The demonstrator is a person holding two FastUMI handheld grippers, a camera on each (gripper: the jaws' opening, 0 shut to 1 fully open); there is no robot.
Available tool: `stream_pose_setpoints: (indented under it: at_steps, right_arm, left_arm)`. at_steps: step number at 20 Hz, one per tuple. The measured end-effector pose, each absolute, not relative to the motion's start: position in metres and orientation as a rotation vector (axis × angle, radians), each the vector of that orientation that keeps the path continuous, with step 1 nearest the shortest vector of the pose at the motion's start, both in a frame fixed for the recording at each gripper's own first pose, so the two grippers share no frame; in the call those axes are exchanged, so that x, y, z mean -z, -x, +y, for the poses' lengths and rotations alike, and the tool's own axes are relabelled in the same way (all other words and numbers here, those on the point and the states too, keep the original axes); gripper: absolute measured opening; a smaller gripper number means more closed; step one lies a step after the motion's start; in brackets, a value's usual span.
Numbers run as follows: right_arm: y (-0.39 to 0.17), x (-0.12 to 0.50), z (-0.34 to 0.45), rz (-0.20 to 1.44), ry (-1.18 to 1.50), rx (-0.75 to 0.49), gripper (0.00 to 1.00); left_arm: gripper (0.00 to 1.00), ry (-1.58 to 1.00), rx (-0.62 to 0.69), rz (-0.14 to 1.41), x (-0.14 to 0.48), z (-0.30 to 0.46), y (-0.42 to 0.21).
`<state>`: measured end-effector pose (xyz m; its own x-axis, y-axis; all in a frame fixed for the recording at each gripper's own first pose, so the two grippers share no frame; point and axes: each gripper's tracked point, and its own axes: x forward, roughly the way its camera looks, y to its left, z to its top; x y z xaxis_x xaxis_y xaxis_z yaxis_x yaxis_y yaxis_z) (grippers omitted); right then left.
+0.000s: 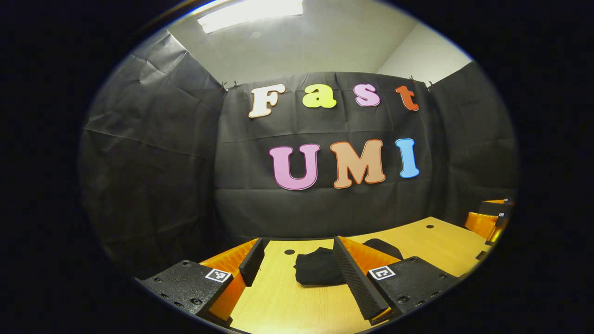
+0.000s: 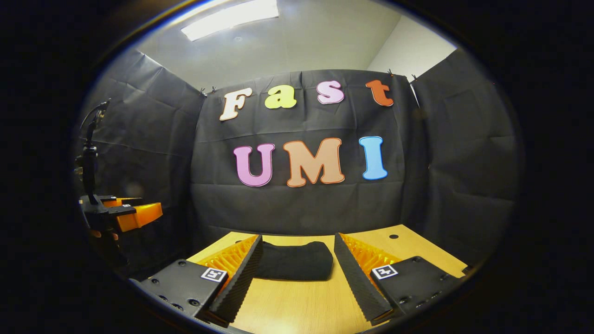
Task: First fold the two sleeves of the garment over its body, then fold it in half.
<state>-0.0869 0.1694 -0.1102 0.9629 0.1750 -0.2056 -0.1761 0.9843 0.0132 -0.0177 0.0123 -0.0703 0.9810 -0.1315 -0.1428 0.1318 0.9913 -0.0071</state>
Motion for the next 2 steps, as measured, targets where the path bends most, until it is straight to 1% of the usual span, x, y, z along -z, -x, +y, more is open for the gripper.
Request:
stream_pose_setpoints:
  at_steps: [2]
  right_arm:
    - [0.0869, 0.1068, 0.1672, 0.194, 0.006, -0.169, 0.97]
  left_arm:
    - [0.91, 0.001, 0.134, 0.138, 0.0691, 0.0117, 0.0176]
